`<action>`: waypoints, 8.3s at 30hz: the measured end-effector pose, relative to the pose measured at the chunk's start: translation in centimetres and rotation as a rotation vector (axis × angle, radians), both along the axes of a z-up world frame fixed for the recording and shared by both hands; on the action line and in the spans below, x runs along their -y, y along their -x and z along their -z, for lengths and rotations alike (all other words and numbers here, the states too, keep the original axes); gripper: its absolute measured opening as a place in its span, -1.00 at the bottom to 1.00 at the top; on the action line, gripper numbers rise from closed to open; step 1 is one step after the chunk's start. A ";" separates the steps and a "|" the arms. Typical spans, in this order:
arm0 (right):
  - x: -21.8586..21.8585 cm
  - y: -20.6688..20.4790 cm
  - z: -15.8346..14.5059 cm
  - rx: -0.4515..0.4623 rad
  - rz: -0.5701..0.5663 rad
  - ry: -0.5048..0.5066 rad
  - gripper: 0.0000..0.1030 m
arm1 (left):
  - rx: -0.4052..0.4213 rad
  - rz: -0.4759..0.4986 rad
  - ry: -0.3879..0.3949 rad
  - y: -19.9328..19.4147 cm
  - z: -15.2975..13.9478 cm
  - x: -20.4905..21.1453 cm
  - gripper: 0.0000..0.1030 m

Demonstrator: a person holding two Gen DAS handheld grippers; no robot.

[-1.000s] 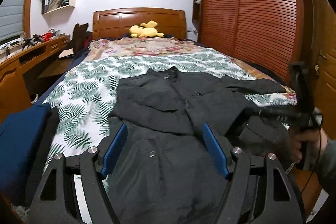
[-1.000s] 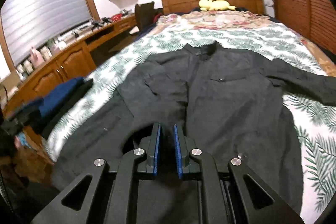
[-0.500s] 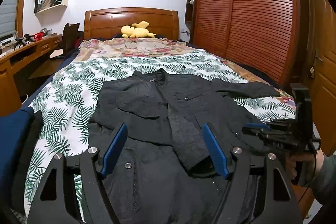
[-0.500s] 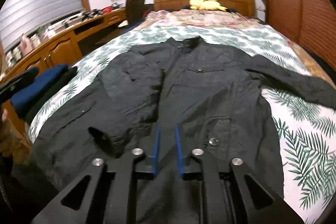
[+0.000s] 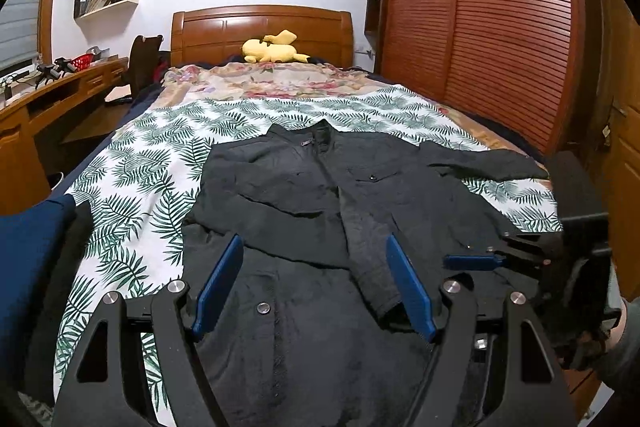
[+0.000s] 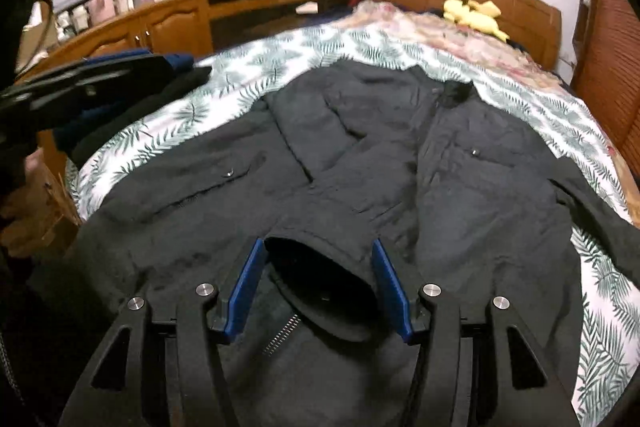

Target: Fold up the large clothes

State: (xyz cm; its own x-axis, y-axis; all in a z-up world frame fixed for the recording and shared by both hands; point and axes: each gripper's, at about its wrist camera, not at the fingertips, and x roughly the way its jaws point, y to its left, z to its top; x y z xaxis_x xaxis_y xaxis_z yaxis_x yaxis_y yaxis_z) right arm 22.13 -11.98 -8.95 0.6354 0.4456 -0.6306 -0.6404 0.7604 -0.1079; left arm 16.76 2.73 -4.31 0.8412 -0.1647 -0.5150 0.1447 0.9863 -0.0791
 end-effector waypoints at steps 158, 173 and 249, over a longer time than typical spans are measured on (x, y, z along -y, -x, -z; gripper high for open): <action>11.9 -3.0 -11.0 0.165 0.070 -0.055 -0.26 | -0.007 0.078 0.008 -2.6 3.0 7.3 0.65; 14.7 -7.5 -2.4 -0.009 0.253 -0.055 -0.26 | -0.044 0.101 -0.028 -3.2 4.3 8.9 0.65; 15.0 -11.0 2.9 -0.099 0.225 -0.200 -0.26 | -0.043 -0.068 -0.069 2.6 4.7 0.2 0.43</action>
State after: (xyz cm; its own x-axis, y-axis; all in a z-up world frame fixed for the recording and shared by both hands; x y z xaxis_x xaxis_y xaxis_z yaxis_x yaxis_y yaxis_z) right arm 33.16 -26.96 -11.88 0.6719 0.4223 -0.6084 -0.4536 0.8840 0.1127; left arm 14.16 2.48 -9.03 0.8259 -0.0711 -0.5593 0.0755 0.9970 -0.0152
